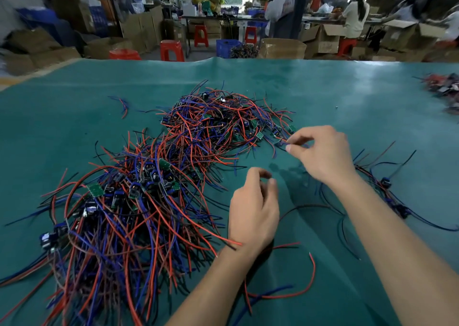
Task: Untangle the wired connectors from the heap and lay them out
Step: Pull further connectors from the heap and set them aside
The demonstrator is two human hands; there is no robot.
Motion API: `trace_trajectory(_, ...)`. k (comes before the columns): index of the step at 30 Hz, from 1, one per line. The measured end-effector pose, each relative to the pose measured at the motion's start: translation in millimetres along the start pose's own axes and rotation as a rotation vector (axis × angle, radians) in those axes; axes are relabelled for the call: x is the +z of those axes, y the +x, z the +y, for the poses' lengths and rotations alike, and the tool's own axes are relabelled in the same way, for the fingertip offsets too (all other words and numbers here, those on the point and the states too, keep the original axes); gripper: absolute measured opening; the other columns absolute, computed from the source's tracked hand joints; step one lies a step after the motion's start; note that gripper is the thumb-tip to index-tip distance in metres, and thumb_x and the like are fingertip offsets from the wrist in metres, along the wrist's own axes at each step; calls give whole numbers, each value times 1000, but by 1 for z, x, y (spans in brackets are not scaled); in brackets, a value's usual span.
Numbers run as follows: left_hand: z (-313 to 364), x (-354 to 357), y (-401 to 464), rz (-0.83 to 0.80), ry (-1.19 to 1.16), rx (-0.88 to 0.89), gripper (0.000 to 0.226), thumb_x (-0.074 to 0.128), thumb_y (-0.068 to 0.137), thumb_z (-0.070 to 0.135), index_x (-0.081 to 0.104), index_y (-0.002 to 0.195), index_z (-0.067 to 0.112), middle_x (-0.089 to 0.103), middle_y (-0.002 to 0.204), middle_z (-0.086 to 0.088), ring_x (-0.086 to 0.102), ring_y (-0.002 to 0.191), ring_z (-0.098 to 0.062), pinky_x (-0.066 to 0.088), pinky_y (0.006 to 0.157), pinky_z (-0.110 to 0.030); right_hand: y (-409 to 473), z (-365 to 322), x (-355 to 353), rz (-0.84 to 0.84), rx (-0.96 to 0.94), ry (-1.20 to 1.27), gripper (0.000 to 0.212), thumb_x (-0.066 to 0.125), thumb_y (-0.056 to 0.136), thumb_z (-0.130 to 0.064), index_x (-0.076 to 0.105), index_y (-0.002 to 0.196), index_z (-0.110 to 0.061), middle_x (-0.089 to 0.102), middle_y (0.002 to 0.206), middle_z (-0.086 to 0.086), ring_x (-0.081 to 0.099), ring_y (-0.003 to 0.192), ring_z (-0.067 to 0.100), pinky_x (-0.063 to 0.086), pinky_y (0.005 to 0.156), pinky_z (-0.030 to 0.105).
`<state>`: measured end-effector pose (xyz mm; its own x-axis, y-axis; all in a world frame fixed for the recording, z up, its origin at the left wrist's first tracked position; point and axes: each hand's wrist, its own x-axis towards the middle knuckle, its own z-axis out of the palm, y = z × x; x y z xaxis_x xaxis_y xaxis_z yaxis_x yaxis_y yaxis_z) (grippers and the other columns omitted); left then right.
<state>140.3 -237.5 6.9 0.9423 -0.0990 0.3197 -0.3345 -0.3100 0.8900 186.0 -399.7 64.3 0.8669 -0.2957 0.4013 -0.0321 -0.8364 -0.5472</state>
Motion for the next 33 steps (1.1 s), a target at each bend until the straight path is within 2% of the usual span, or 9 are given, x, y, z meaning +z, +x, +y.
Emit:
trace_trajectory(2,1,-1,-1,33,-32,4,17,43,105,33,53,104,19,69,73,0,66,76,-26,51,75,-45,-19,-15,-5,39,-124,71,9,81,82,-25,76,83,-32,64,68,-26,54,62,2,42,66,30)
trace_trajectory(6,5,-3,-2,92,-126,-39,34,35,106,41,51,89,16,68,69,1,62,65,-20,50,70,-45,-62,-27,-1,16,-336,82,15,78,84,-8,77,92,-21,72,87,-4,62,79,23,53,79,42)
trace_trajectory(10,5,-4,-1,109,-174,-93,35,41,106,37,56,86,13,67,66,0,61,64,-22,51,70,-47,-73,-23,2,36,-426,36,14,74,86,-3,73,93,-15,68,86,-1,57,82,28,49,78,44)
trace_trajectory(15,5,-5,1,97,-154,-91,6,52,100,20,56,104,17,61,69,5,61,69,-23,50,72,-44,-75,-18,9,-118,-220,162,13,70,83,-10,66,78,-21,62,67,-4,56,62,16,51,66,39)
trace_trajectory(19,2,-5,0,113,-136,-43,17,54,99,13,57,115,18,62,77,10,56,69,-9,49,73,-36,-74,-15,10,-186,-134,271,10,71,85,-16,71,76,-22,64,58,-10,51,49,7,38,52,14)
trace_trajectory(22,0,-6,-1,117,-170,-55,25,52,99,13,57,123,19,67,88,7,58,73,-12,51,76,-38,-76,-16,8,-201,-174,275,10,70,88,-22,80,87,-24,68,62,-12,55,50,6,42,52,18)
trace_trajectory(25,2,-5,-1,115,-244,-96,26,49,97,30,58,121,21,68,92,6,59,71,-18,52,75,-43,-77,-16,8,-226,-218,273,13,70,90,-22,81,94,-25,63,55,-9,47,47,12,41,49,25)
trace_trajectory(29,0,-5,1,145,-208,-76,16,56,101,27,60,113,17,74,99,4,67,84,-2,49,79,-18,-79,-18,9,-264,-240,232,10,72,90,-23,74,80,-22,46,50,-5,31,46,13,25,46,16)
trace_trajectory(33,0,-3,0,128,-175,-47,10,43,106,24,52,102,25,74,100,13,64,68,-20,56,73,-46,-73,-13,10,-225,-82,243,23,65,94,-27,68,74,-16,60,60,5,53,58,23,43,59,35)
